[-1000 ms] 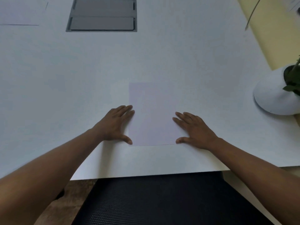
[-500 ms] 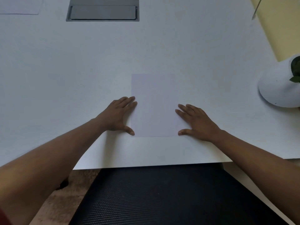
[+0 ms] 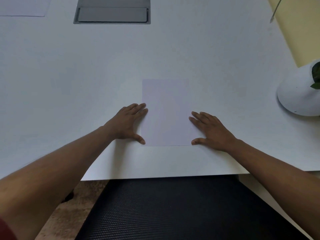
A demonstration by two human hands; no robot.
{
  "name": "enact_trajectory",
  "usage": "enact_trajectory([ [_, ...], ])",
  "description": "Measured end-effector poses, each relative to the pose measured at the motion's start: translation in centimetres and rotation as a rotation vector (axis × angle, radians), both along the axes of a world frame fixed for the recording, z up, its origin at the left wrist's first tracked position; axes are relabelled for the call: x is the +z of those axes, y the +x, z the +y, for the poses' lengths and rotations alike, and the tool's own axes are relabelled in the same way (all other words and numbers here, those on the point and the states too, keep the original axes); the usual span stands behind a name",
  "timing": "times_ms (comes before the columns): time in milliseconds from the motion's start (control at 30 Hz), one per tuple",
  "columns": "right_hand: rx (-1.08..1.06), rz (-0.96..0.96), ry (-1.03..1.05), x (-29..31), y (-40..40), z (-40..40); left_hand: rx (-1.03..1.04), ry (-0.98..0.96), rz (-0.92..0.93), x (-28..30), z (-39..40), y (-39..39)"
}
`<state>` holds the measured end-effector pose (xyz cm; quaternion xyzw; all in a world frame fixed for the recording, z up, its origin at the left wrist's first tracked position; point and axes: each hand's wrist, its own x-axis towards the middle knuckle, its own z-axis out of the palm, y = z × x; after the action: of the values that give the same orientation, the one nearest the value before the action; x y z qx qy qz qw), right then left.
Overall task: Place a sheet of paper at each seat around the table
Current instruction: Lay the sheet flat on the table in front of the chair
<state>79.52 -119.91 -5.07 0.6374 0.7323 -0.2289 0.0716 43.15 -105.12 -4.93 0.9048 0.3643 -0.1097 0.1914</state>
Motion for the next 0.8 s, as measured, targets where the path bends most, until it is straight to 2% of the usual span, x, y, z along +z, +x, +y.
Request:
enact_trajectory([
  [100,-0.011,0.014,-0.007,0.1,-0.1,0.0,-0.009,-0.016,-0.063,0.2,0.1,-0.3],
  [267,-0.127,0.171,0.043,2.0,-0.7,0.1,0.077,-0.111,-0.144,1.5,-0.1,-1.5],
  [333,-0.138,0.164,0.131,3.3,-1.4,0.2,0.062,-0.01,-0.149,1.9,-0.2,-2.3],
  [400,-0.118,0.121,0.236,4.9,-2.5,0.5,0.072,0.172,-0.175,2.3,-0.1,-3.2],
  [500,-0.091,0.083,0.359,7.9,-4.8,1.7,0.174,0.407,-0.23,3.9,-0.1,-4.4],
  [800,-0.01,0.073,0.614,19.4,-16.8,7.7,0.288,0.649,-0.254,14.7,0.7,-11.2],
])
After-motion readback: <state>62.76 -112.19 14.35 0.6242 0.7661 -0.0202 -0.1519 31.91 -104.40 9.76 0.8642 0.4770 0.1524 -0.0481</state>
